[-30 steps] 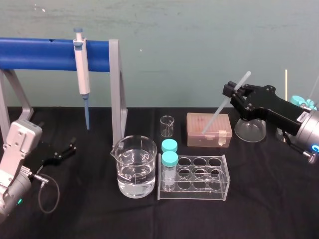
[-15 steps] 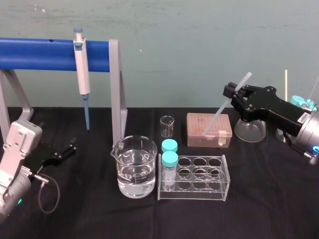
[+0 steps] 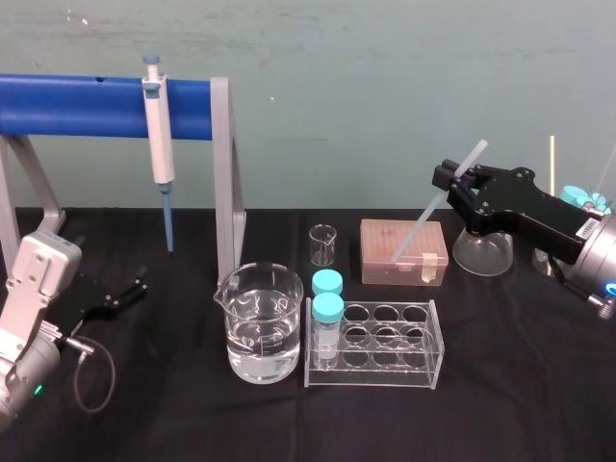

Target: Pick up the stirring rod with one hand, then place it down.

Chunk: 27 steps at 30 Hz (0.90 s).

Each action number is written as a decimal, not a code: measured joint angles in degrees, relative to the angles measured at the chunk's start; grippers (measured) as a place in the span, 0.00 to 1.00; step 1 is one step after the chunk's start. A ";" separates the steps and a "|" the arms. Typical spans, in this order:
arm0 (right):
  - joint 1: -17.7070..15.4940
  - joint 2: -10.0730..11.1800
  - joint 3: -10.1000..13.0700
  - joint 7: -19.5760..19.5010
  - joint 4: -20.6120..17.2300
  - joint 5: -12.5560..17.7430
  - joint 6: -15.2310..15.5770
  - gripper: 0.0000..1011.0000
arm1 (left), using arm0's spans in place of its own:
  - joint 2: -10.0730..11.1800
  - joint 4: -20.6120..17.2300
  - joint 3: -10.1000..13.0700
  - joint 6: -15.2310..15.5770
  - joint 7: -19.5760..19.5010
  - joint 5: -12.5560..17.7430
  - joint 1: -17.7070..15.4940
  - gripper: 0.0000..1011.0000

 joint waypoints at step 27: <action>1.04 -0.39 -0.92 0.38 1.10 0.20 1.01 0.08 | 0.00 0.00 0.00 0.00 0.00 0.00 0.00 0.99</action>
